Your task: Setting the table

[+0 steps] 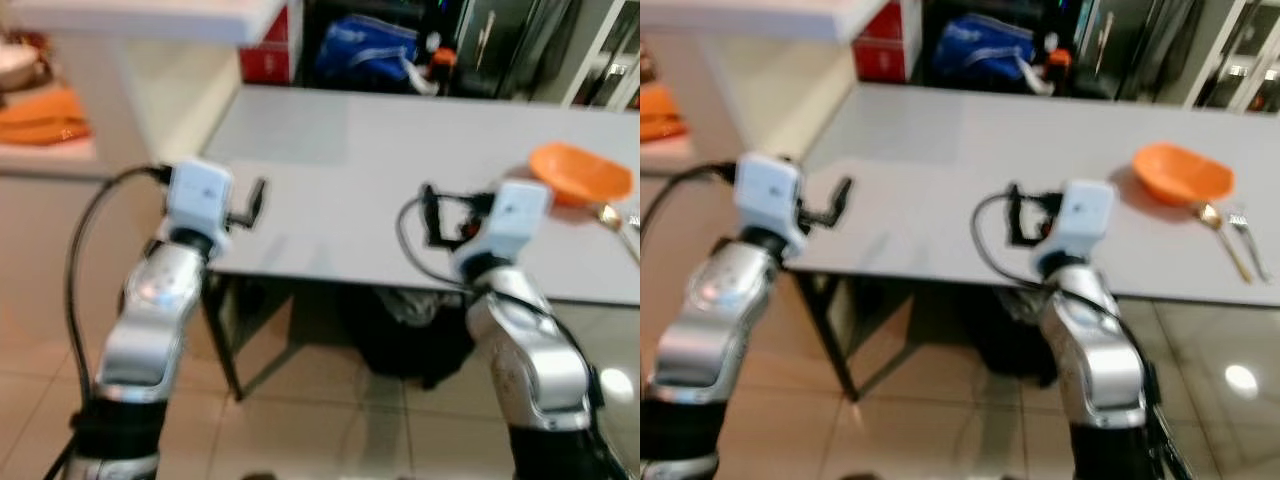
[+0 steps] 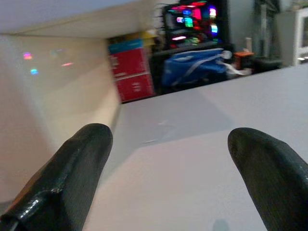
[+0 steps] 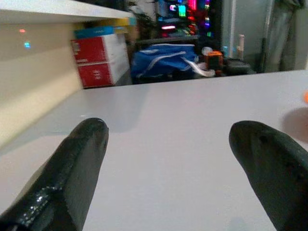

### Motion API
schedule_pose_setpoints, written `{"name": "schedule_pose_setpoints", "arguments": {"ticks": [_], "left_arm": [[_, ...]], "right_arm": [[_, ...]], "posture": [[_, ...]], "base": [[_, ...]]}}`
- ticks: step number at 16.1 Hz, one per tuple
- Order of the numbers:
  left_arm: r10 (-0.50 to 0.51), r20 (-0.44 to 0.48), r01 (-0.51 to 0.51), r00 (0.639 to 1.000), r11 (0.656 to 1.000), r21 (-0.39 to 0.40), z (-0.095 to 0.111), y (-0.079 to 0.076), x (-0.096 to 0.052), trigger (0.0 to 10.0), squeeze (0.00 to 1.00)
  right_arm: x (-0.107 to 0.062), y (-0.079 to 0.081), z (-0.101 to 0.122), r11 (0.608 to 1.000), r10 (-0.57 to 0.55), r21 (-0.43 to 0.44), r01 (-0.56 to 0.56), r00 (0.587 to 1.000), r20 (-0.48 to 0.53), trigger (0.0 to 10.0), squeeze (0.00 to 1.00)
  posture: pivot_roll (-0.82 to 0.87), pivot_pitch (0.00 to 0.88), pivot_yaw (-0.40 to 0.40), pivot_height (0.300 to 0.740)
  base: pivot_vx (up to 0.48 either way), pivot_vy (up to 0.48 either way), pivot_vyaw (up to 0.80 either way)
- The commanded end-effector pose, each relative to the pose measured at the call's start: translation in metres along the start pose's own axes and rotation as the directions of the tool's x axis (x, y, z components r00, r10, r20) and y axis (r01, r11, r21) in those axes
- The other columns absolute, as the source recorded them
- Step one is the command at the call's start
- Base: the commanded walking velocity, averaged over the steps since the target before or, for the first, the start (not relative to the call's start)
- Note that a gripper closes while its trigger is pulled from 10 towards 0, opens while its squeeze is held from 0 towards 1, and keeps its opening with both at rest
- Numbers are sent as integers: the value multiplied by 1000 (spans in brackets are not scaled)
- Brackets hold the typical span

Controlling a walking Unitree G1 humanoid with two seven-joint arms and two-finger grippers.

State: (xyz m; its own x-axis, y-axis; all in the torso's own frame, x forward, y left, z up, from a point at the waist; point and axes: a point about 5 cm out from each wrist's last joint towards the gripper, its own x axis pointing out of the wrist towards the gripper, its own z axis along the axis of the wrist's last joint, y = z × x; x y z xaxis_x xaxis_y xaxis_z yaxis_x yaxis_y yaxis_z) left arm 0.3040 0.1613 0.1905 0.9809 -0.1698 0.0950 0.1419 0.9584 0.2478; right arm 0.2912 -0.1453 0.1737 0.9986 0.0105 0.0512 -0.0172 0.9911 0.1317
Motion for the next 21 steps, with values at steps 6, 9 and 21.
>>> {"name": "schedule_pose_setpoints", "arguments": {"ticks": [6,9,21], "left_arm": [[-23,16,23,1000,1000,12,3,-5,4,10000,0],[-21,21,21,1000,999,25,5,-3,5,10000,0],[-24,28,23,999,999,33,6,-1,5,10000,0]], "right_arm": [[8,5,-2,1000,11,-17,-11,1000,-12,10000,0],[7,7,-3,1000,29,-5,-29,1000,-3,10000,0],[8,8,-2,999,40,-4,-40,999,9,10000,0]], "posture": [[105,0,-1,740],[108,0,3,740],[110,0,1,740]], "base": [[0,480,-800],[0,480,-346],[0,480,-185]]}}
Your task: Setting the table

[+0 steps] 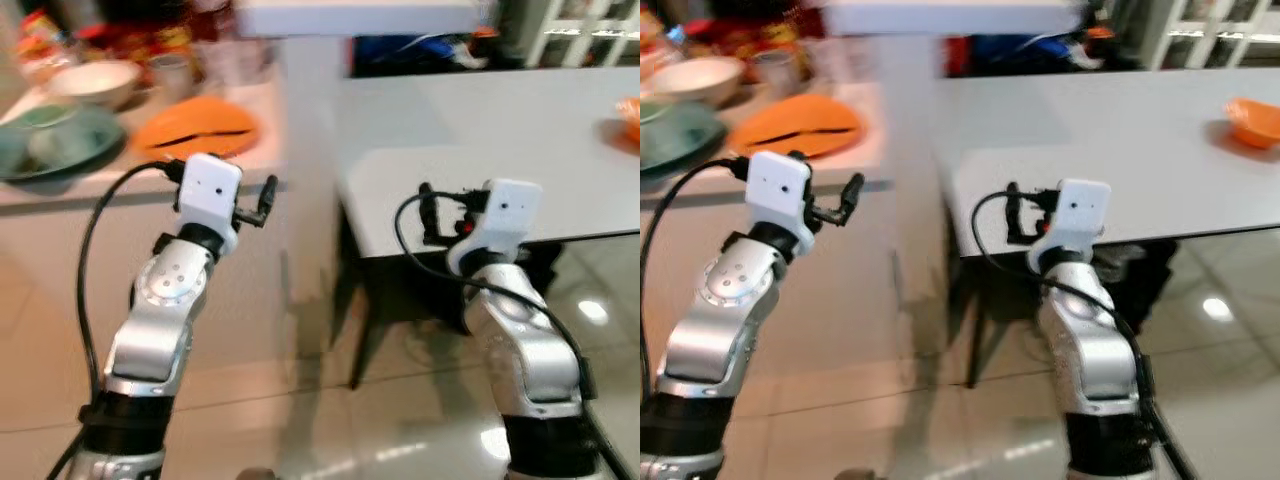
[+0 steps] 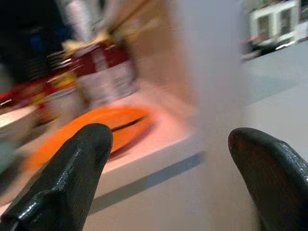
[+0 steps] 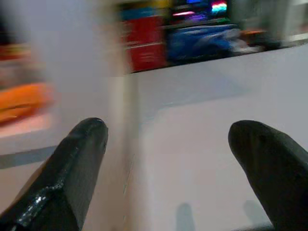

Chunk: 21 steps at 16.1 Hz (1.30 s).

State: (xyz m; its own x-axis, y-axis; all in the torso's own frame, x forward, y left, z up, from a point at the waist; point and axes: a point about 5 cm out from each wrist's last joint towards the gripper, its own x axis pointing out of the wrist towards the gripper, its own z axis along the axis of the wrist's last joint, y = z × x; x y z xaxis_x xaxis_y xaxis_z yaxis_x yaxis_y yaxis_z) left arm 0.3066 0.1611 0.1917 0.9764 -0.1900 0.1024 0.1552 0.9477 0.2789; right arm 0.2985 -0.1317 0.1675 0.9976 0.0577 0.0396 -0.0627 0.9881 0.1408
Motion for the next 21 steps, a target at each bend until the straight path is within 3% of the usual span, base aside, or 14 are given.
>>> {"name": "schedule_pose_setpoints", "arguments": {"ticks": [1,7,9,21], "left_arm": [[-5,16,5,1000,1000,2,5,-2,2,10000,0],[-9,20,9,1000,1000,0,5,-2,2,10000,0],[-28,13,29,1000,998,-58,6,-6,2,10000,0],[-40,17,41,999,998,-44,6,-8,3,10000,0]], "right_arm": [[0,-4,6,1000,-4,-17,5,1000,27,10000,0],[1,-4,7,1000,-4,-19,4,1000,31,10000,0],[1,-4,7,1000,3,7,-3,999,33,10000,0],[2,-7,10,1000,3,-26,-2,999,40,10000,0]], "posture": [[109,0,2,740],[110,0,0,740],[110,0,0,740],[109,0,1,740]], "base": [[0,480,0],[0,480,0],[0,0,0],[0,0,0]]}}
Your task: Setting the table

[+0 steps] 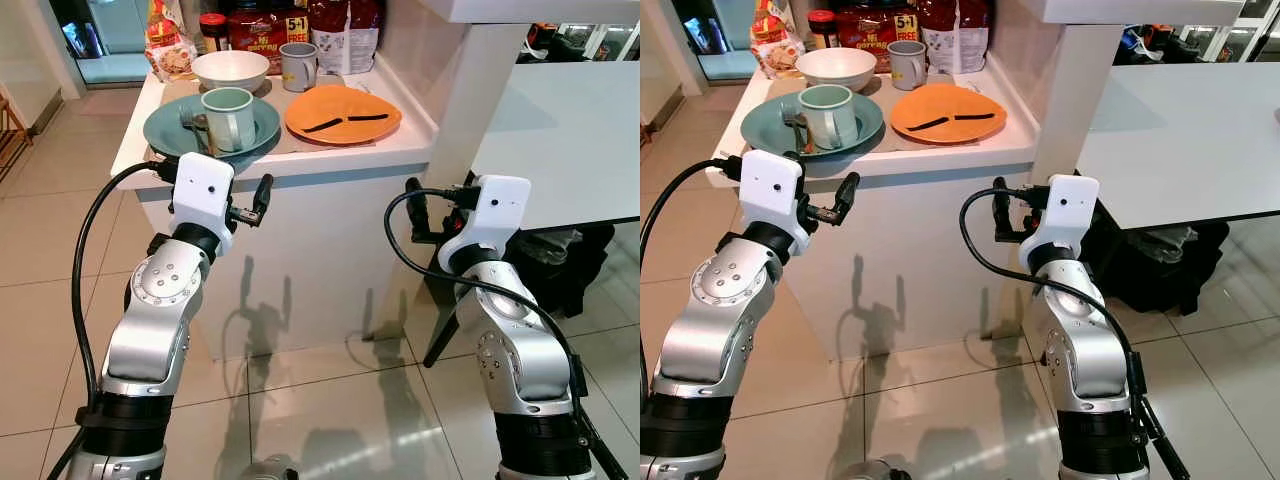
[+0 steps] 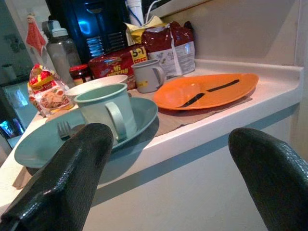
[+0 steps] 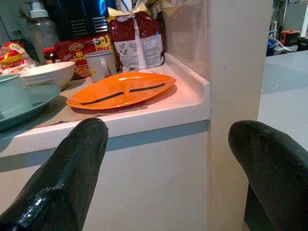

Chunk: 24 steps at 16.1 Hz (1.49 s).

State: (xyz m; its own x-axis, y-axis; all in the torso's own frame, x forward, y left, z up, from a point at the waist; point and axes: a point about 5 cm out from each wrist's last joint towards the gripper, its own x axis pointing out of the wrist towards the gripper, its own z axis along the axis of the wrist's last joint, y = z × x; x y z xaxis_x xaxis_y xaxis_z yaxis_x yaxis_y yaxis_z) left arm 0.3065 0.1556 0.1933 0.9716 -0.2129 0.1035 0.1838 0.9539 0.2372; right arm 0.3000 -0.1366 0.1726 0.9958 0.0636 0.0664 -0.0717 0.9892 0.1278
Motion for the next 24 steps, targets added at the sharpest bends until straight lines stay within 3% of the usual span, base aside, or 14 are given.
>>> {"name": "schedule_pose_setpoints", "arguments": {"ticks": [1,24], "left_arm": [[-19,9,19,1000,1000,2,3,-3,2,10000,0],[-46,20,46,999,999,8,5,-6,1,10000,0]], "right_arm": [[1,-3,4,1000,-7,-14,8,1000,14,10000,0],[1,-3,6,1000,-12,-26,12,1000,18,10000,0]], "posture": [[109,0,1,740],[108,0,-1,740]], "base": [[0,0,0],[0,0,0]]}}
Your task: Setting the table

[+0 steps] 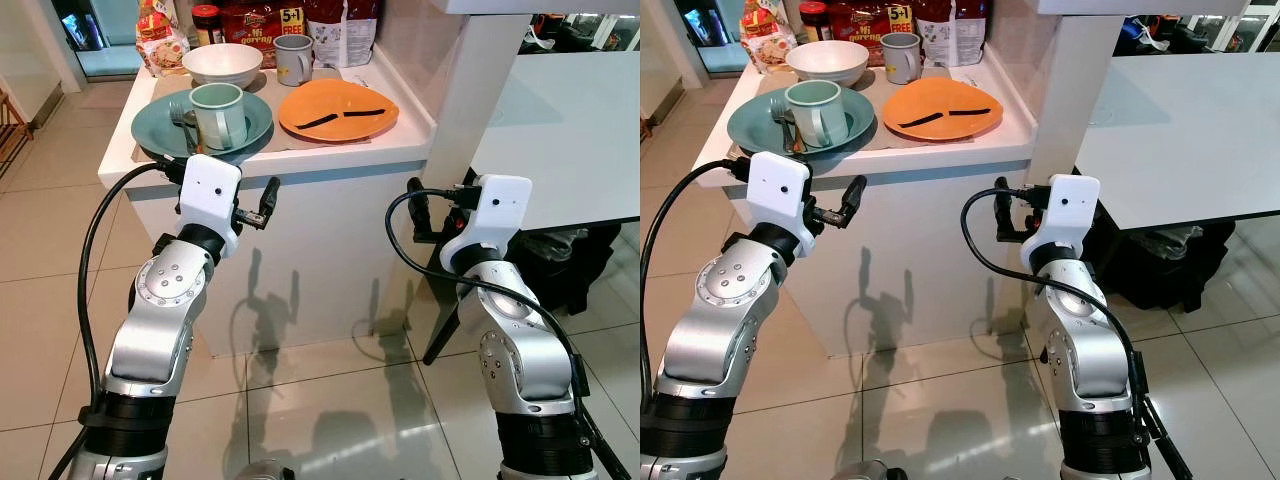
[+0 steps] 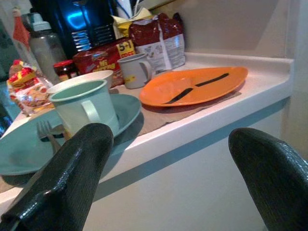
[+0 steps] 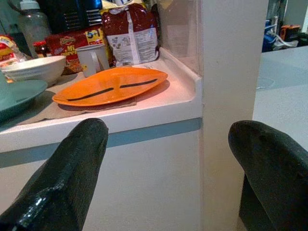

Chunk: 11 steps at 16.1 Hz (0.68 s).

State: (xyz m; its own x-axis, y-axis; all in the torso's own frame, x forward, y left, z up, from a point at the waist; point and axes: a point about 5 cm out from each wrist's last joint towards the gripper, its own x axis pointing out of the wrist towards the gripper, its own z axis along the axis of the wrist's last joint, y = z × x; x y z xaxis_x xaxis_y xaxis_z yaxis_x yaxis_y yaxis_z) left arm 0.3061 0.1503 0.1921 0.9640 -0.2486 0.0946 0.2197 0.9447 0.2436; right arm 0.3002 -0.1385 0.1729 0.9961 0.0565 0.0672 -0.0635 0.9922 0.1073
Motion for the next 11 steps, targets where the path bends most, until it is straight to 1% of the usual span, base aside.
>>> {"name": "schedule_pose_setpoints", "arguments": {"ticks": [1,5,11], "left_arm": [[-10,23,10,1000,1000,7,5,0,1,10000,0],[-22,41,22,999,1000,-2,8,-1,0,10000,0],[-34,38,34,999,999,1,7,-3,-1,10000,0]], "right_arm": [[1,-2,5,1000,-7,-11,7,1000,17,10000,0],[1,1,6,1000,10,-11,-10,1000,21,10000,0],[1,3,6,1000,24,-4,-24,999,24,10000,0]], "posture": [[108,0,-1,740],[109,0,-2,740],[109,0,-2,740]], "base": [[0,0,0],[335,0,0],[381,0,0]]}}
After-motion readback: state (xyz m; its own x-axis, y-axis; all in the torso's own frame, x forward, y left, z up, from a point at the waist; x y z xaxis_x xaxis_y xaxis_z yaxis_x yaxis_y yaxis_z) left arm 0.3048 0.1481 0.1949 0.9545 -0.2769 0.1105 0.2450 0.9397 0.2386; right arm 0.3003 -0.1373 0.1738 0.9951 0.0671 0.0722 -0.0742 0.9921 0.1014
